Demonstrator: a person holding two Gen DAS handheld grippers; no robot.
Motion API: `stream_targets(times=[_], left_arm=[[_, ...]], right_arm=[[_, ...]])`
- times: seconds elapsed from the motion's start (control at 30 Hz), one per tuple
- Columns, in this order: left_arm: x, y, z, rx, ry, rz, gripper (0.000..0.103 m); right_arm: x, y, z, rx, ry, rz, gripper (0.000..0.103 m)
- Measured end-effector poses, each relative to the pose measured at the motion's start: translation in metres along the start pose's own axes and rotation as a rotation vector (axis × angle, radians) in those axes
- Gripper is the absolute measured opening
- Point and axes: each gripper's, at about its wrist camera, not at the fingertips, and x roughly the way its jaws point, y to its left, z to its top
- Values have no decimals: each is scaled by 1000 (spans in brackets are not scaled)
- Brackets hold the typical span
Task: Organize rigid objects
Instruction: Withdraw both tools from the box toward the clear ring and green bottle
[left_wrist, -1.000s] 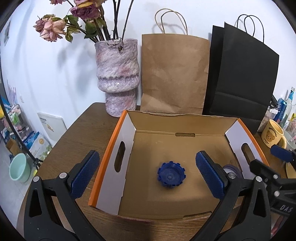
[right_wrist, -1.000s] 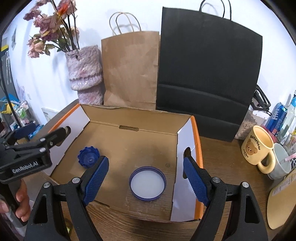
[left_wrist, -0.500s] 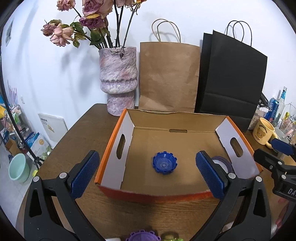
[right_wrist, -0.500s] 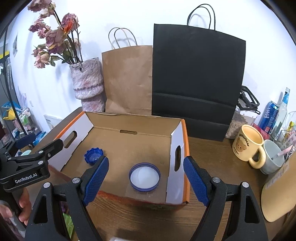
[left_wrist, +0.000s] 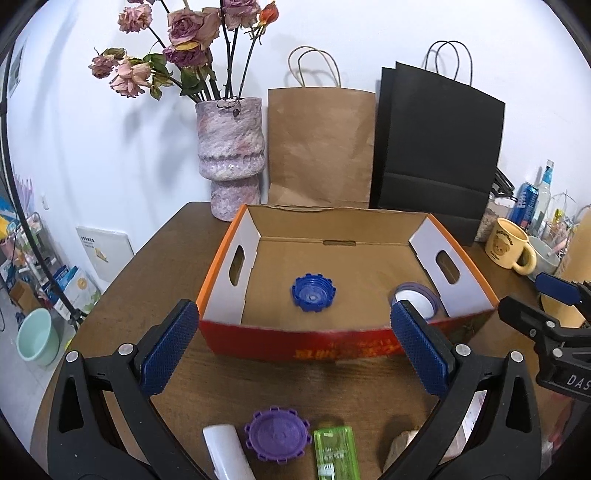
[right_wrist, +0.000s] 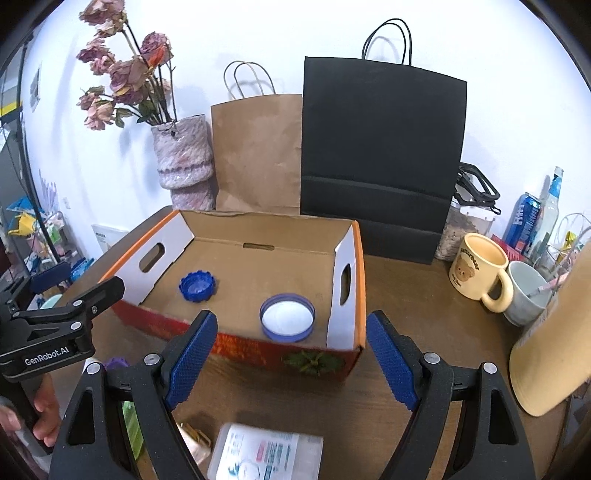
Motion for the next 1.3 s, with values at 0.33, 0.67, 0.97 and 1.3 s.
stream_targets(times=[0.33, 0.67, 0.97, 1.3], left_arm=[[-23, -2, -21, 22, 9, 2, 103], [-47, -6, -44, 32, 10, -14, 103], [-63, -6, -75, 35, 41, -6, 103], [-83, -10, -103, 38, 64, -10, 103]], right_arm=[[-28, 4, -23, 2, -22, -1, 87], [-54, 11, -54, -11, -33, 2, 87], [-67, 15, -86, -33, -3, 11, 87], [-80, 21, -117, -55, 38, 27, 87]])
